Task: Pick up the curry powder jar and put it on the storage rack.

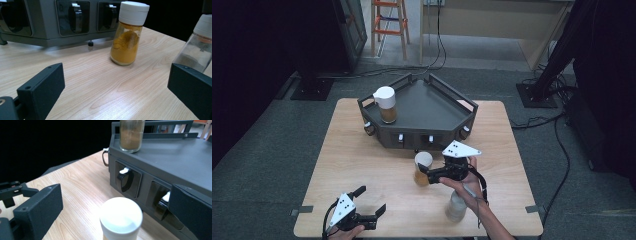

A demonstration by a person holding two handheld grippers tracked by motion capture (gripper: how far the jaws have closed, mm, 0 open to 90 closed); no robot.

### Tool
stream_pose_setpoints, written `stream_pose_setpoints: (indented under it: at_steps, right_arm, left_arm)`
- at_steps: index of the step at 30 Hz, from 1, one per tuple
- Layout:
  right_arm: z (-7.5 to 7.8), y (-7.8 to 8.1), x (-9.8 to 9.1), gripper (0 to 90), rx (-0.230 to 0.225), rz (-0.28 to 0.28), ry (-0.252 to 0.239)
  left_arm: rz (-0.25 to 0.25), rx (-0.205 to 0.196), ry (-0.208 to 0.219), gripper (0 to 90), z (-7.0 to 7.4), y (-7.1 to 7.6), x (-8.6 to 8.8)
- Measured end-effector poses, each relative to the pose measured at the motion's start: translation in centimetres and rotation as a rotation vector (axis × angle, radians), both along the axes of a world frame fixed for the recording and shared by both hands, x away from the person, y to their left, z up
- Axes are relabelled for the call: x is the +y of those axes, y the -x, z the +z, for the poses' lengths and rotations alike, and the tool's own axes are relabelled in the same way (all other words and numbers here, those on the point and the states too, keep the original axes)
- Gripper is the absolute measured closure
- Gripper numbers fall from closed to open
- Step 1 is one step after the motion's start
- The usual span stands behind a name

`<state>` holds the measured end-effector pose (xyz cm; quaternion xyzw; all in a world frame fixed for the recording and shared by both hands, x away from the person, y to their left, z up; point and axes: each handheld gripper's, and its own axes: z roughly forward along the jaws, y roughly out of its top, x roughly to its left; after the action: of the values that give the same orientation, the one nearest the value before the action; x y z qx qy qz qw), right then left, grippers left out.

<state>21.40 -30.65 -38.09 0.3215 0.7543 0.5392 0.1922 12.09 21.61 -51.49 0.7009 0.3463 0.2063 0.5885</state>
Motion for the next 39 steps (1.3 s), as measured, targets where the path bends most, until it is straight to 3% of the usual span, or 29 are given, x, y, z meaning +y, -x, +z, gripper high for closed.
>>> stream_pose_setpoints:
  at_steps: [11, 18, 30, 39]
  right_arm:
    - [0.0, -0.9, 1.7, 0.0, 0.025, -0.009, 0.054]
    - [0.1, -1.8, 2.2, 0.0, -0.005, 0.012, 0.093]
    - [-0.8, -4.9, 0.1, 0.0, 0.011, 0.129, 0.083]
    - [-2.2, -6.2, -1.0, 0.0, 0.034, 0.168, 0.073]
  left_arm:
    - [0.006, -0.017, 0.008, 0.9, 0.2, 0.2, 0.3]
    - [0.006, -0.018, 0.008, 0.9, 0.2, 0.2, 0.3]
    - [0.006, -0.016, 0.009, 0.9, 0.2, 0.2, 0.4]
    - [0.006, -0.013, 0.007, 0.9, 0.1, 0.1, 0.3]
